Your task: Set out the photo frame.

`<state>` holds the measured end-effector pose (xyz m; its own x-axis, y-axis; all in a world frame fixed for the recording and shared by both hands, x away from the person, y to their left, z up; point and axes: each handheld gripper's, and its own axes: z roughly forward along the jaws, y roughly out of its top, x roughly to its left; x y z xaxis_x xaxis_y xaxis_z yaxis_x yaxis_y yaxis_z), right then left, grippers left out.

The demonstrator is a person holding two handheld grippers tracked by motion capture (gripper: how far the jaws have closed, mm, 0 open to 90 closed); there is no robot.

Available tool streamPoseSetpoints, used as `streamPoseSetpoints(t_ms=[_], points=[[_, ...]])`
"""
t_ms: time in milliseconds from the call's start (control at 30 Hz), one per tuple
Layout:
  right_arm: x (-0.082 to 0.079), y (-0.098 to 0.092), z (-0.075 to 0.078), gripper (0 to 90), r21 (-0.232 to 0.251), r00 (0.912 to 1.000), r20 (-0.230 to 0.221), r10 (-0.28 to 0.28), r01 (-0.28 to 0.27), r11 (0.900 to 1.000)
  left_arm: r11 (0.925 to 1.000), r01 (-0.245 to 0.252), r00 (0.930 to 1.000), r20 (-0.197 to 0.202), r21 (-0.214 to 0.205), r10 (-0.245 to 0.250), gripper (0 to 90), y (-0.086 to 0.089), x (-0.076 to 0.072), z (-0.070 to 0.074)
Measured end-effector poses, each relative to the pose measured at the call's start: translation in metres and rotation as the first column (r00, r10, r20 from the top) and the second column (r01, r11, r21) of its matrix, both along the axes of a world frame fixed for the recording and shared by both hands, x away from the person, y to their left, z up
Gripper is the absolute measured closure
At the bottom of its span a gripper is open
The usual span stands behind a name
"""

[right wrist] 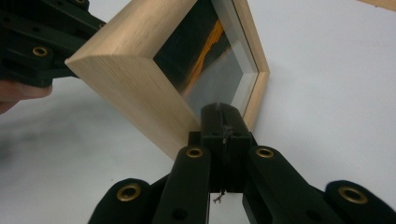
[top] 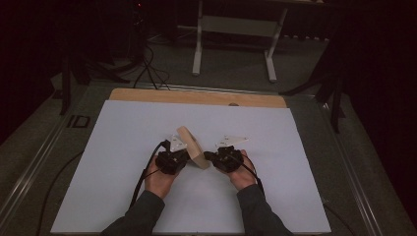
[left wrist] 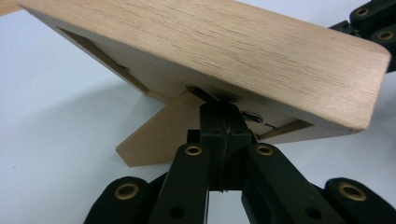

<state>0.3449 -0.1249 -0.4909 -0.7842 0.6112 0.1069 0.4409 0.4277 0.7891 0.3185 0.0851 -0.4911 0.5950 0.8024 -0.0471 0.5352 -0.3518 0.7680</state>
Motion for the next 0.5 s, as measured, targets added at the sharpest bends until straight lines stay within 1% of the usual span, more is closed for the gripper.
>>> streamPoseSetpoints(t_ms=[200,500], points=[[-0.0016,-0.0014,-0.0033,89.7,-0.003,1.0000,-0.006,0.004,-0.004,1.0000,1.0000,-0.003,1.0000,-0.003,-0.006,0.003,89.6,0.0008,0.0013,-0.0008],[-0.0050,0.0026,-0.0049,89.7,-0.005,0.9998,-0.006,0.021,-0.021,0.9998,0.9999,-0.010,0.9999,-0.010,-0.010,0.010,89.6,0.0042,0.0041,-0.0015]])
